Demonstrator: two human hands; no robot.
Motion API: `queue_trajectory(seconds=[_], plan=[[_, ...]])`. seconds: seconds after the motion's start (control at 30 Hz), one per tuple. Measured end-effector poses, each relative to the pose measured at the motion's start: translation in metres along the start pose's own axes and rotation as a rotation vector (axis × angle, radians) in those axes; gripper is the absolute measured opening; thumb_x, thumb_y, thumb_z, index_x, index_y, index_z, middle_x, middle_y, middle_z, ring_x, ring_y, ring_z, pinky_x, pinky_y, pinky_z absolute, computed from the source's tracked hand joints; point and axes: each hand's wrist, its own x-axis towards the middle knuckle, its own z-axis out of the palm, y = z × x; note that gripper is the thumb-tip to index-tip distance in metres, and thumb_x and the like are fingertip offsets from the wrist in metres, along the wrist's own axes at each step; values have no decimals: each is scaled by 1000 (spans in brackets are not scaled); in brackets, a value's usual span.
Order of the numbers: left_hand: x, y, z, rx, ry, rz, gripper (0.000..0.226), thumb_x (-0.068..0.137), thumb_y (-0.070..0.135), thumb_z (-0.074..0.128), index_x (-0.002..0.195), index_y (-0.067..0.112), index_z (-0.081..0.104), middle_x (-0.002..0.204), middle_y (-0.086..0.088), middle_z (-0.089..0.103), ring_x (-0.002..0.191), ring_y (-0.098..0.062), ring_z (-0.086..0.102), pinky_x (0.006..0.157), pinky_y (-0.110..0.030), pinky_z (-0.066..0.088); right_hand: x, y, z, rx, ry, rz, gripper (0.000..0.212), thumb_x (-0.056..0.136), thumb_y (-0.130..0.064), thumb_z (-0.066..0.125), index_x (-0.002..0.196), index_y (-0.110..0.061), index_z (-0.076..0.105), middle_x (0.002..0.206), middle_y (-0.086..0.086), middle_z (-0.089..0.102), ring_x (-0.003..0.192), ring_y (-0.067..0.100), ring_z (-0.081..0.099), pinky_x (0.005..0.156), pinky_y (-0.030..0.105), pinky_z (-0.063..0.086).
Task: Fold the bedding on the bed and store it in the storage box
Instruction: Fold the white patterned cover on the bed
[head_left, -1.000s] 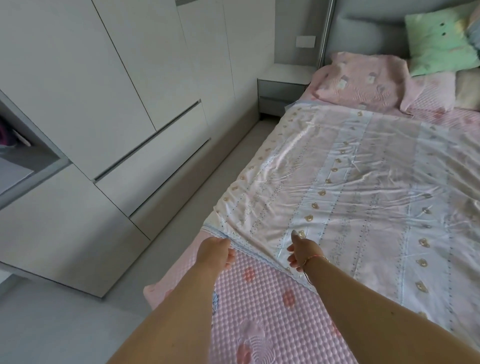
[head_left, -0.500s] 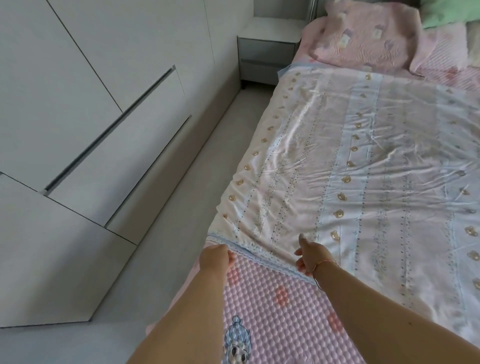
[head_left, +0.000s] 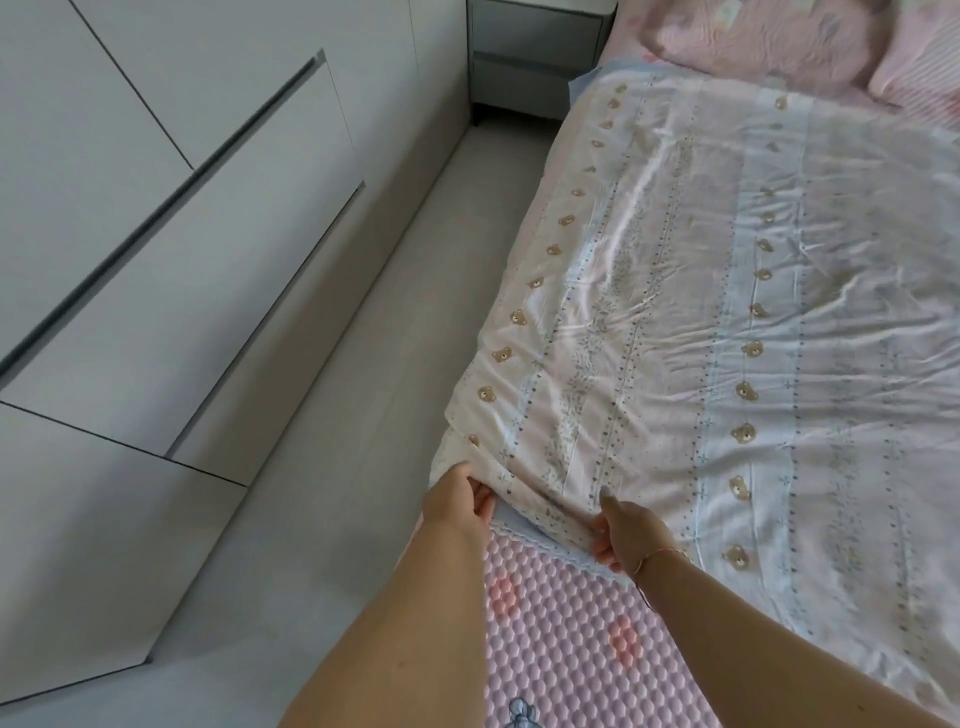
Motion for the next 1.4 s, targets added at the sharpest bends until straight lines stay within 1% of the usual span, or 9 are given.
queue_trajectory(seconds=[0.27, 0.37, 0.53, 0.7, 0.83, 0.97, 1.1, 1.3, 1.4], plan=[[15, 45, 16, -294, -86, 7, 14, 95, 15, 59, 102, 5, 65, 97, -14, 68, 97, -27, 64, 94, -43, 51, 8, -10, -2, 86, -29, 44, 51, 101, -40, 33, 71, -6, 57, 55, 7, 51, 49, 19, 44, 50, 27, 38], [17, 63, 21, -299, -136, 70, 11, 92, 18, 63, 97, 10, 68, 99, -14, 72, 95, -28, 67, 81, -47, 55, 10, -13, -5, 80, -11, 8, 51, 101, -39, 34, 71, -7, 57, 55, 6, 53, 50, 20, 47, 53, 30, 42], [13, 59, 51, 401, -255, 487, 22, 87, 15, 65, 109, 15, 67, 106, -13, 70, 98, -29, 68, 86, -44, 56, 13, -21, -18, -39, 187, -123, 30, 99, -20, 40, 78, -14, 62, 81, 10, 61, 83, 33, 61, 87, 48, 51], [-6, 12, 59, 838, -367, 469, 40, 96, 31, 54, 133, 15, 53, 113, -13, 65, 100, -25, 65, 83, -37, 54, 9, -44, -29, 205, 261, -206, 45, 101, -37, 35, 84, -7, 64, 64, 7, 61, 61, 23, 57, 71, 41, 49], [-17, -17, 56, 632, -481, 310, 22, 101, 28, 46, 112, 14, 58, 72, -4, 47, 48, -9, 38, 45, -21, 29, 10, -66, -21, 428, 107, -202, 40, 99, -41, 40, 96, -7, 62, 76, 10, 64, 70, 22, 58, 66, 33, 48], [-29, -37, 55, 347, -608, 149, 20, 97, 33, 55, 96, 15, 61, 69, -5, 60, 53, -15, 49, 49, -23, 35, 18, -78, -12, 386, 3, -106, 43, 93, -50, 46, 89, -14, 68, 91, 13, 72, 92, 31, 66, 91, 48, 50], [-28, -29, 58, 270, -544, 66, 5, 97, 12, 54, 93, 10, 56, 73, -11, 63, 59, -20, 61, 47, -24, 47, 19, -81, -8, 360, 0, -14, 43, 94, -42, 52, 65, -13, 66, 73, 12, 66, 88, 34, 65, 92, 46, 50], [-24, -5, 66, 202, -386, 40, 42, 100, 37, 46, 79, 6, 65, 68, -11, 62, 58, -19, 57, 52, -27, 50, 18, -90, -8, 434, 3, -37, 32, 93, -32, 58, 79, -5, 66, 71, 9, 57, 69, 20, 53, 65, 30, 46], [-14, 12, 70, 143, -324, 48, 40, 98, 40, 50, 93, 3, 65, 72, -10, 64, 64, -20, 62, 59, -31, 54, 18, -91, -9, 454, 51, -72, 30, 89, -33, 64, 78, -4, 67, 68, 8, 57, 65, 19, 51, 64, 31, 48]])
